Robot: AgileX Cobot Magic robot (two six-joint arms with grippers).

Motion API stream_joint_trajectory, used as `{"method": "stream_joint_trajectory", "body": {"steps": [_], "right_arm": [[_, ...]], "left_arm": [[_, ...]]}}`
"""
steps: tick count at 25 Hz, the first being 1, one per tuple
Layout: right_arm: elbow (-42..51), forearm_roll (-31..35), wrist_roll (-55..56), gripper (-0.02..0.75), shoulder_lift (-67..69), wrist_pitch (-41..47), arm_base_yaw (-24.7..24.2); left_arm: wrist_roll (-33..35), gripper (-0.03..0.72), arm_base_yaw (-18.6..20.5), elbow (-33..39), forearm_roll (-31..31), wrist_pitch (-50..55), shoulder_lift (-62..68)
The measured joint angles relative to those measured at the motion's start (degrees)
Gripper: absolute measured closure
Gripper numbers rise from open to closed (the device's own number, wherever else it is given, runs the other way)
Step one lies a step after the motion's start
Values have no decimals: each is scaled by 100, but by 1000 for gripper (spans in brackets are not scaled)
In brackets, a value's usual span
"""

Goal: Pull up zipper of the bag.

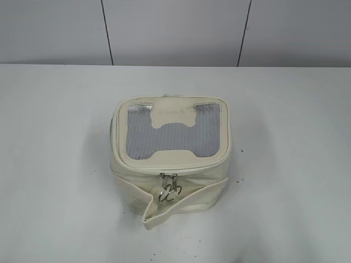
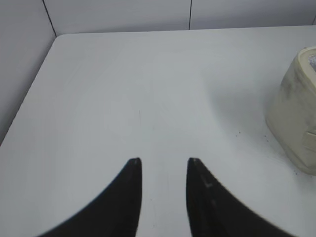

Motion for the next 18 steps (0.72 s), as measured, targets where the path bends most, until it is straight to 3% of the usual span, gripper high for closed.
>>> {"method": "stream_joint_trajectory", "body": {"steps": [18], "right_arm": [[0, 0, 0, 171, -6, 0, 0]], "left_arm": [[0, 445, 0, 0, 0, 0, 0]]}}
